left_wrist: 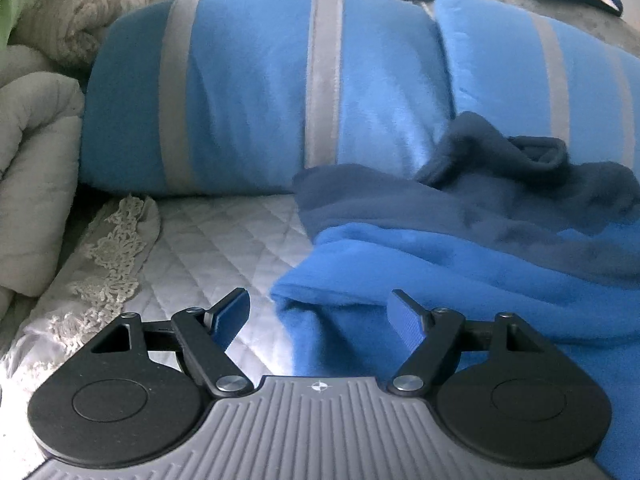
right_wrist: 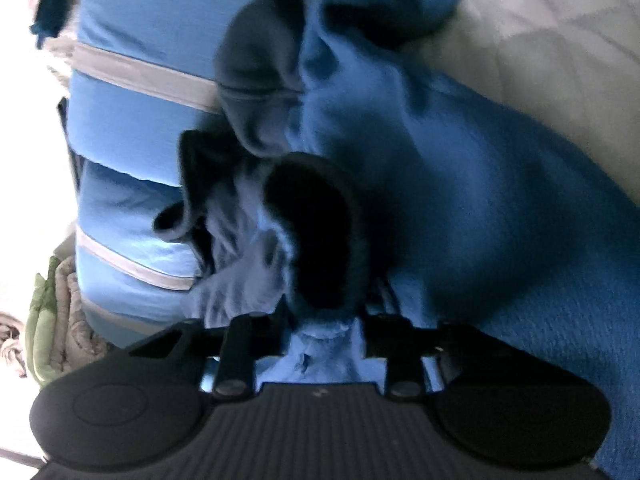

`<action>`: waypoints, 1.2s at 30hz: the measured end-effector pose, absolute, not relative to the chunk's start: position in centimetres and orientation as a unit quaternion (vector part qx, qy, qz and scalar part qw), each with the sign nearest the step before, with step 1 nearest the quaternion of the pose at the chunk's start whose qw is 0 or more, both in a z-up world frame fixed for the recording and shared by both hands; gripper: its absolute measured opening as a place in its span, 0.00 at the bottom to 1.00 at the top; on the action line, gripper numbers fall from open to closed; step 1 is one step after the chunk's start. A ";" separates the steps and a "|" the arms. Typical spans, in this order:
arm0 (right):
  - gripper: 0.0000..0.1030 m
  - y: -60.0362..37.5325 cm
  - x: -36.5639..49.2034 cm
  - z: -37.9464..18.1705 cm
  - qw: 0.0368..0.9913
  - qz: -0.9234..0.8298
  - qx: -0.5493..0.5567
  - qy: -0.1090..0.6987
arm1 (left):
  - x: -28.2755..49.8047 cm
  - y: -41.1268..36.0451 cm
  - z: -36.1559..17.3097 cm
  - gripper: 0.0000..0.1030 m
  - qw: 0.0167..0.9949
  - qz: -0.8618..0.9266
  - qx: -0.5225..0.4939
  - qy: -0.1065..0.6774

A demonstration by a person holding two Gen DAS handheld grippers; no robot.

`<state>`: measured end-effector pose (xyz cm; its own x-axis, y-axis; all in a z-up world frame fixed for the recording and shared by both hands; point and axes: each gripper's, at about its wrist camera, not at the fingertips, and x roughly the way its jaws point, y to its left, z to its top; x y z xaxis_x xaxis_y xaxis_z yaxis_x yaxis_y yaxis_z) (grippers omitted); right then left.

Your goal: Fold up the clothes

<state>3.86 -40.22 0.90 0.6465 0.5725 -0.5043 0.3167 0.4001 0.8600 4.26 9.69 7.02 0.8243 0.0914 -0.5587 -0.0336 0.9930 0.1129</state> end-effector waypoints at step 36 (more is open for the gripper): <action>0.19 -42.2 3.9 6.9 0.847 0.076 0.435 0.296 | 6.7 5.8 1.9 0.13 0.893 0.017 0.370 0.254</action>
<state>3.94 -42.23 6.89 0.8138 0.3861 -0.4344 0.1282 0.6099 0.7821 6.75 5.81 1.94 0.8708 0.2178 -0.4407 0.1578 0.7253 0.6701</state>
